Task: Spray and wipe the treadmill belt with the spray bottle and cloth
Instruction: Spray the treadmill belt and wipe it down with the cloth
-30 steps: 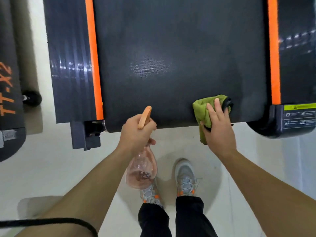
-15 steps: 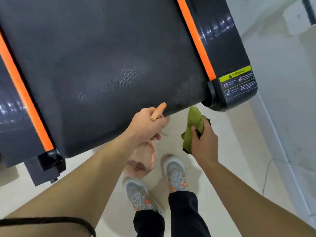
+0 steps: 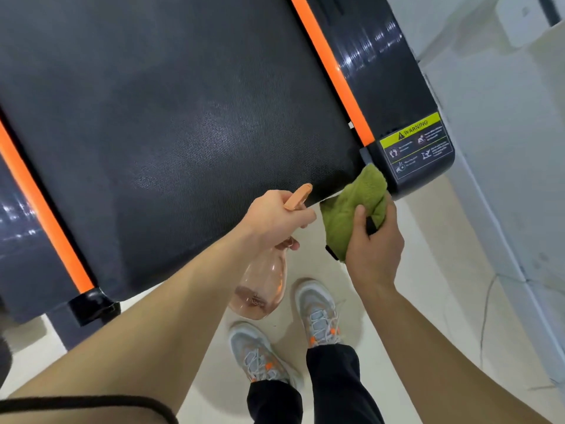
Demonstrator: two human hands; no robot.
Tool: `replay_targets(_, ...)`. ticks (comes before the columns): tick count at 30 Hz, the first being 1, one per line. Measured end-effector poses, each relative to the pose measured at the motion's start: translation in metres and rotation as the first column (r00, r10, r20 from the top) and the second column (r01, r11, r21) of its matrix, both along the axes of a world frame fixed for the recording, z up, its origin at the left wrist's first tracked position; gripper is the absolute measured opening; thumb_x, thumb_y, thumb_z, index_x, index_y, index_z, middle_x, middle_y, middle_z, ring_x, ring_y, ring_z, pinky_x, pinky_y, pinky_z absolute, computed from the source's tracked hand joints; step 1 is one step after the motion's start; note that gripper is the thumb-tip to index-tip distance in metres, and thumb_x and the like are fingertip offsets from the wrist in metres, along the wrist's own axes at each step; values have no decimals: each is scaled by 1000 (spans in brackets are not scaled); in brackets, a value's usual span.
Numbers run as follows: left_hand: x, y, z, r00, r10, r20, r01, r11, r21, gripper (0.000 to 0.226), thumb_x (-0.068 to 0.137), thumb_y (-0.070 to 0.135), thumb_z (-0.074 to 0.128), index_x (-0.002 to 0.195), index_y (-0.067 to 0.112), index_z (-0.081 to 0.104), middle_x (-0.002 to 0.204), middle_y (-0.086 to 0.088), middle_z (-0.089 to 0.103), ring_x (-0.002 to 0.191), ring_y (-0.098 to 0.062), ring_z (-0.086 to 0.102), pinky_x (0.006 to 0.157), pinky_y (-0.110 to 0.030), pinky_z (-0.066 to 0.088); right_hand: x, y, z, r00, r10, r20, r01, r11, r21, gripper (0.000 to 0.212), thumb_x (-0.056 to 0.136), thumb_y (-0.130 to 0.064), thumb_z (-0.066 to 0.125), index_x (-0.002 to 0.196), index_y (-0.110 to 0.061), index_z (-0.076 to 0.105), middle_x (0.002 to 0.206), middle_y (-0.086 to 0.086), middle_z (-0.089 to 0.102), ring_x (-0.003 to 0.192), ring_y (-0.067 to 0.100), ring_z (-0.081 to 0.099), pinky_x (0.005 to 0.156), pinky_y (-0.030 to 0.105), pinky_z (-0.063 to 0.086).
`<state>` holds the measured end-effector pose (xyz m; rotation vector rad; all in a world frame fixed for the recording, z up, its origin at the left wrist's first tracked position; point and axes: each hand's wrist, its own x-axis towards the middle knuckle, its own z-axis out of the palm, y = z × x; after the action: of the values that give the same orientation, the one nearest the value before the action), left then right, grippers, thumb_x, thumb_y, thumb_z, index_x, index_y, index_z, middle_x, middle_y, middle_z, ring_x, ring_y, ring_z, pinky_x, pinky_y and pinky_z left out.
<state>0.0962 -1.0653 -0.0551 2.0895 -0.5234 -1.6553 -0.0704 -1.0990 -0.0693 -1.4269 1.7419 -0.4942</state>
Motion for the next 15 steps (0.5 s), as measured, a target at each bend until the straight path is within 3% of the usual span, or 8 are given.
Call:
replay_targets(2, 3, 2, 1, 1000, -2, 23, 2, 1000, 10, 14, 89, 20, 69, 82, 9, 63, 78, -10, 67, 46, -18, 67, 50, -28, 52, 12, -11, 6, 1000, -3, 19, 4, 999, -48, 48, 103, -29, 54, 150, -27, 46, 142, -9, 59, 129, 10, 55, 108, 26, 43)
replay_targets(5, 7, 6, 0, 998, 1, 65, -4, 999, 48, 15, 89, 22, 68, 84, 8, 64, 74, -8, 65, 47, -19, 68, 56, -33, 58, 29, -32, 8, 998, 23, 58, -14, 989, -149, 51, 103, -29, 55, 152, -19, 44, 150, -4, 53, 138, 13, 48, 112, 21, 37)
replay_targets(8, 15, 15, -1, 999, 6, 41, -9, 996, 87, 20, 88, 26, 70, 93, 6, 69, 82, -7, 72, 49, -18, 70, 56, -32, 58, 50, -54, -6, 973, 229, 7, -219, 938, -269, 55, 102, -30, 54, 153, -13, 41, 157, 4, 44, 146, 19, 39, 121, 25, 30)
replay_targets(11, 27, 26, -2, 990, 132, 48, -133, 991, 34, 17, 88, 22, 71, 87, 6, 68, 77, -10, 65, 46, -19, 68, 60, -43, 62, 76, -76, -43, 813, 499, -299, -571, 782, -249, 58, 100, -43, 49, 151, -15, 46, 163, 12, 34, 144, 34, 38, 120, 43, 29)
replay_targets(13, 38, 29, -4, 962, 265, 71, -265, 964, 0, 19, 89, 19, 71, 94, 0, 70, 87, -20, 72, 45, -21, 67, 60, -46, 59, 90, -72, -63, 683, 540, -492, -687, 705, -179, 59, 98, -49, 46, 151, -22, 46, 164, 11, 32, 140, 41, 40, 117, 52, 31)
replay_targets(15, 51, 31, -6, 919, 389, 61, -388, 921, -16, 23, 92, 19, 69, 103, -1, 71, 98, -19, 77, 43, -21, 65, 65, -49, 56, 86, -50, -71, 569, 563, -600, -775, 610, -163, 63, 95, -47, 50, 153, -25, 42, 165, 9, 31, 138, 43, 41, 116, 53, 31)
